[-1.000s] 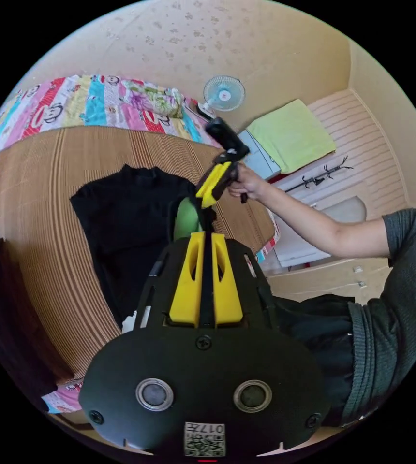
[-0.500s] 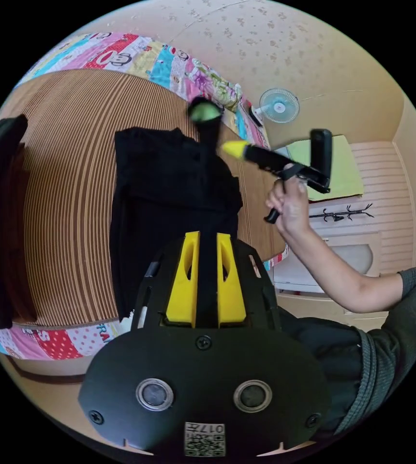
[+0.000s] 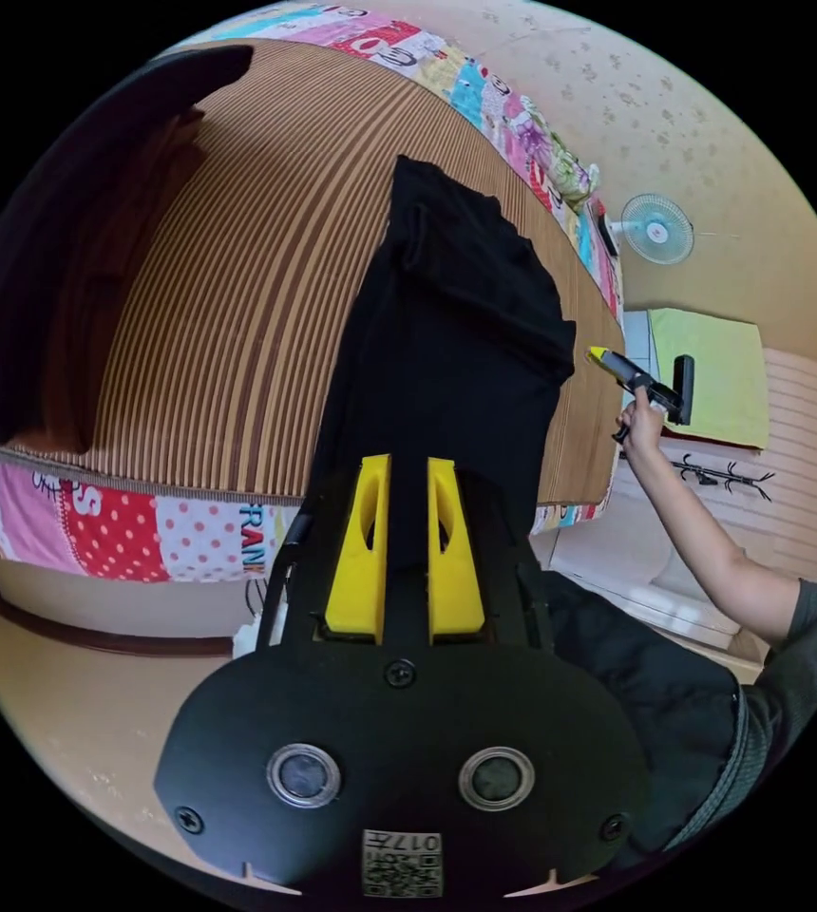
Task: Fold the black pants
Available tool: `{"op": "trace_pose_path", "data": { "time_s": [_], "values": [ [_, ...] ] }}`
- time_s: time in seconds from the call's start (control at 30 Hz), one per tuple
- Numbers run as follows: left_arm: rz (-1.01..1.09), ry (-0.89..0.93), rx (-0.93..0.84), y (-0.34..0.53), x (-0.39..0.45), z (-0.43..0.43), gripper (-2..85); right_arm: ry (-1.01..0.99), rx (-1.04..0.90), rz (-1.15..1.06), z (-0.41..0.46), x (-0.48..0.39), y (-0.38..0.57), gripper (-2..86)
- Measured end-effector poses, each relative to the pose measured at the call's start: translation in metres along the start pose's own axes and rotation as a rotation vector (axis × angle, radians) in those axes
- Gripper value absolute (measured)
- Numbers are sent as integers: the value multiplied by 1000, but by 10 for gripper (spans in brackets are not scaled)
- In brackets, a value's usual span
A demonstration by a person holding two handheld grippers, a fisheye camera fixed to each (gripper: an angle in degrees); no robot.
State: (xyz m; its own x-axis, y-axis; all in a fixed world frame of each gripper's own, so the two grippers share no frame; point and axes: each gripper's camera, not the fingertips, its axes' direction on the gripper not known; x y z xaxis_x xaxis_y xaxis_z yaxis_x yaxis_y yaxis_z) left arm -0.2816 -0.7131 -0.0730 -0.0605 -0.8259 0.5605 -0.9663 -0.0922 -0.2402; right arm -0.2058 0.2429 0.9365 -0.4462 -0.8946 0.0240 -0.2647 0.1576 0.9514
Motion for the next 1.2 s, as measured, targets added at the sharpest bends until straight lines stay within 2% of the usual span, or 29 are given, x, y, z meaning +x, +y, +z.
{"op": "trace_pose_path", "data": {
  "time_s": [0.13,0.2,0.3,0.43,0.5,0.53,0.6,0.7,0.87,1.07,1.13,1.2],
  "values": [
    [-23,0,4,19,3,-10,66,41,-108,97,1,28,-12,60],
    [-34,-10,-18,30,6,-14,66,-9,-275,9,20,24,2,39],
    [-53,-5,-14,40,9,-28,68,-107,-384,-56,17,19,36,25],
    [-63,-22,-20,42,7,-46,79,-12,-331,65,-21,26,85,16],
    [-55,-47,-54,35,3,-53,93,199,-244,321,-56,40,124,14],
    [-53,-56,-64,33,1,-55,97,199,-210,355,-65,41,136,14],
    [-33,-96,-103,24,-6,-60,111,-43,-160,318,-84,39,180,17],
    [-6,-114,-181,14,-18,-59,134,-327,-248,240,-82,31,235,29],
    [47,-191,-376,13,-34,-49,134,-354,-336,385,-81,20,332,103],
    [-17,-273,-481,25,-70,-64,158,-327,-539,449,-60,11,389,149],
    [-24,-256,-469,22,-79,-75,156,-305,-536,444,-64,14,390,159],
    [-49,-148,-438,11,-95,-91,135,-311,-520,453,-71,22,382,156]
  ]
}}
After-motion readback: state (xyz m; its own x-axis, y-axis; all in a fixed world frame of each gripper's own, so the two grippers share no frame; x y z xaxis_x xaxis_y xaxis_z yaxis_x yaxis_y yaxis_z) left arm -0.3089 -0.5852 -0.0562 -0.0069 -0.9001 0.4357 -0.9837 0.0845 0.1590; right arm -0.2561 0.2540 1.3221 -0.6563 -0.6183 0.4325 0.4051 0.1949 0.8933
